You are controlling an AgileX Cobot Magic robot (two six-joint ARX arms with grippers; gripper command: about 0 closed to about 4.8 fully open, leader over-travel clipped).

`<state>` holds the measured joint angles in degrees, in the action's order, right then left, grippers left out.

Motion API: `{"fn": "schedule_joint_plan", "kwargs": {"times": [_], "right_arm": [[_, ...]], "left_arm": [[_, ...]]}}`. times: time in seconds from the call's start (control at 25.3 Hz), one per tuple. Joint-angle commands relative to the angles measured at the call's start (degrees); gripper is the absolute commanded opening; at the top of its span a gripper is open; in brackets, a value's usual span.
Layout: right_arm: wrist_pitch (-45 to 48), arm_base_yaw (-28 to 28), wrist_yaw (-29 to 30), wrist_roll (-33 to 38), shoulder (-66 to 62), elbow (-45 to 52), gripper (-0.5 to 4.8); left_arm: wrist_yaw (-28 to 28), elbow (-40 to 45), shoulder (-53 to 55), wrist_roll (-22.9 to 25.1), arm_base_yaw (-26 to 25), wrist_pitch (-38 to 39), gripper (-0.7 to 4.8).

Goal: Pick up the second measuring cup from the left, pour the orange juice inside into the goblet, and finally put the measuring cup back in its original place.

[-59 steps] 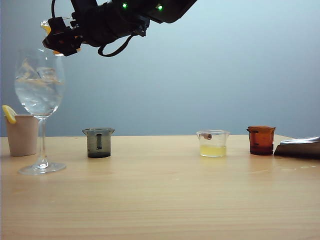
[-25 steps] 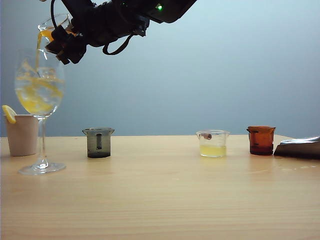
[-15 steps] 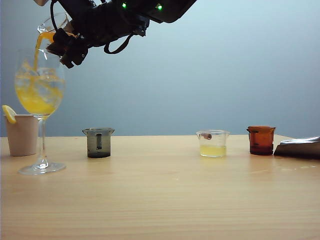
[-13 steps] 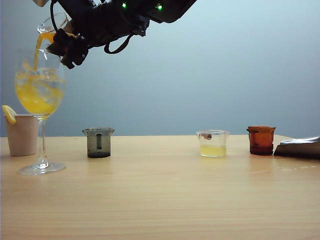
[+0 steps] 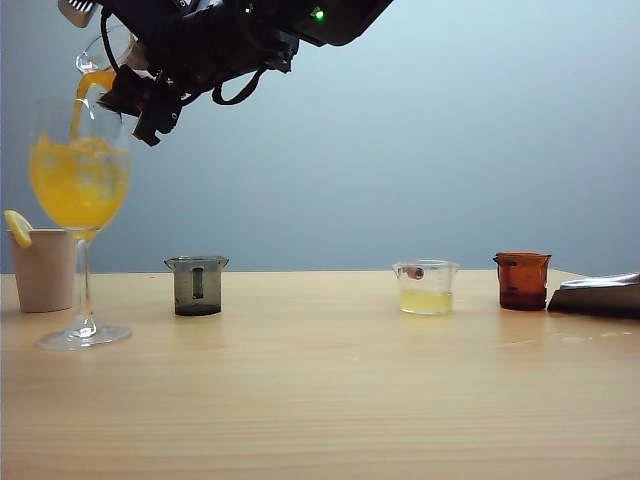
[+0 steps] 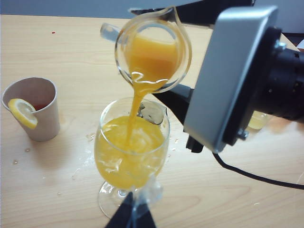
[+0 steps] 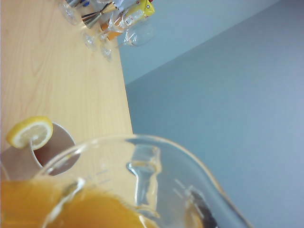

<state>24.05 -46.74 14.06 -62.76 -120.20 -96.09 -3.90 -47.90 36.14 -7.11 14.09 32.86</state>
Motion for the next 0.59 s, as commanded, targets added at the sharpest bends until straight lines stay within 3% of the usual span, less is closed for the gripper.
{"fn": "schedule_joint_plan", "kwargs": {"times": [0.04,0.59], "right_arm": [[1.5,-0.2,-0.2,-1.2,0.5,-0.6,-0.02],[1.5,-0.2,-0.2,-6.6,0.5,-0.6,-0.02]], "left_arm": [[-0.2,-0.4,-0.1,0.2,0.0,-0.3,-0.05],[-0.3,-0.4,-0.1,0.2,0.0,-0.3,-0.05]]}}
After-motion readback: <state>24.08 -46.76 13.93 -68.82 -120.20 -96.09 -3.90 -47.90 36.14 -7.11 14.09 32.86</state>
